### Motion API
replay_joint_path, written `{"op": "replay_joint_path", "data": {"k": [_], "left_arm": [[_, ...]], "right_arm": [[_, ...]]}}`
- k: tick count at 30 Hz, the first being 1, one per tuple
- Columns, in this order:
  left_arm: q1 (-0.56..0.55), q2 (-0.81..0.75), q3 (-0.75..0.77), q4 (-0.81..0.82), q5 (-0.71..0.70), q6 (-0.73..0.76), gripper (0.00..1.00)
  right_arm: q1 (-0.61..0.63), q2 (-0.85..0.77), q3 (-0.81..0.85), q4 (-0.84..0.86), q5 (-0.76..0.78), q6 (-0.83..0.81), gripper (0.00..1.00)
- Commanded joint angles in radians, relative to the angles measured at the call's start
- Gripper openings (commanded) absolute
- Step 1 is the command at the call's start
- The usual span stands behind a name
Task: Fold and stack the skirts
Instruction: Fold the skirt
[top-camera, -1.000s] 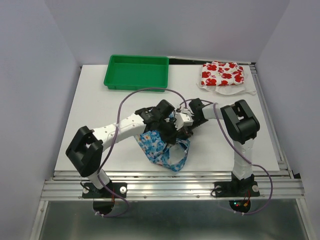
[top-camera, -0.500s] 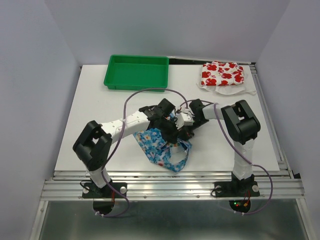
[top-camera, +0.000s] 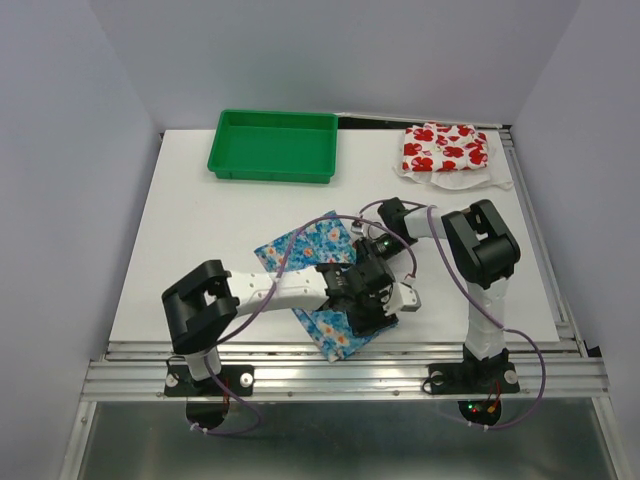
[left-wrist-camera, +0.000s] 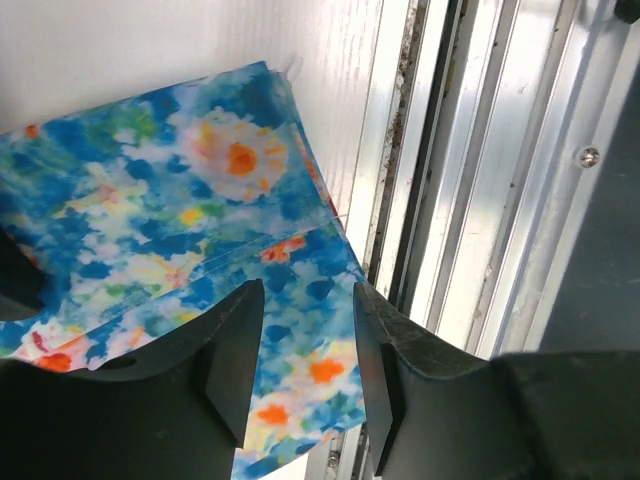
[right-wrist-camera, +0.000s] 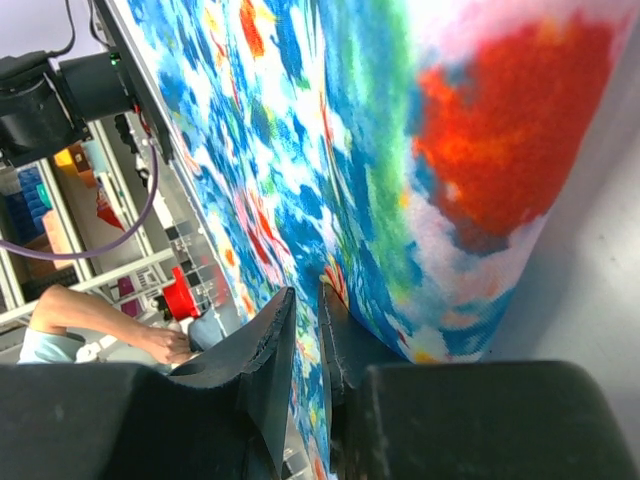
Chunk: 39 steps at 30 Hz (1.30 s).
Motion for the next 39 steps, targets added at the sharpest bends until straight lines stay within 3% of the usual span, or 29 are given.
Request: {"op": "replay_joint_path", "data": {"k": [1,10,11,12,21,30,35,36,38,39], "left_arm": [[-0.066,0.025,-0.021,0.026,-0.188,-0.020,0.52],[-0.179,0.108,-0.020,0.048,-0.435,-0.040,0.56],[-0.186,0.122,-0.017,0.048,-0.443,-0.043,0.70],[-0.189,0.131,-0.015,0.046,-0.455,-0.044,0.76],[-0.221,0.142,-0.004,0.022,-0.472,-0.055,0.77],[-0.279,0.202,-0.018,-0.001,-0.559,-0.044,0.59],[-0.285,0.225,0.003,-0.033,-0.540,-0.041,0.58],[-0.285,0.232,0.006,-0.044,-0.538,-0.041,0.46],[-0.285,0.228,0.006,-0.047,-0.527,-0.037,0.33],[-0.285,0.225,0.017,-0.070,-0.517,-0.035,0.21]], "right_arm": [[0.011,0.073,-0.037,-0.015,0.314,-0.071,0.23],[0.011,0.070,-0.052,-0.021,0.333,-0.069,0.22],[0.011,0.069,-0.052,-0.019,0.334,-0.068,0.22],[0.011,0.067,-0.053,-0.019,0.334,-0.068,0.22],[0.011,0.066,-0.055,-0.019,0.339,-0.071,0.22],[0.011,0.064,-0.053,-0.034,0.339,-0.080,0.21],[0.020,0.056,-0.050,-0.053,0.340,-0.091,0.17],[0.020,0.055,-0.052,-0.053,0.345,-0.092,0.17],[0.020,0.052,-0.055,-0.053,0.345,-0.092,0.17],[0.020,0.050,-0.055,-0.053,0.346,-0.093,0.17]]}}
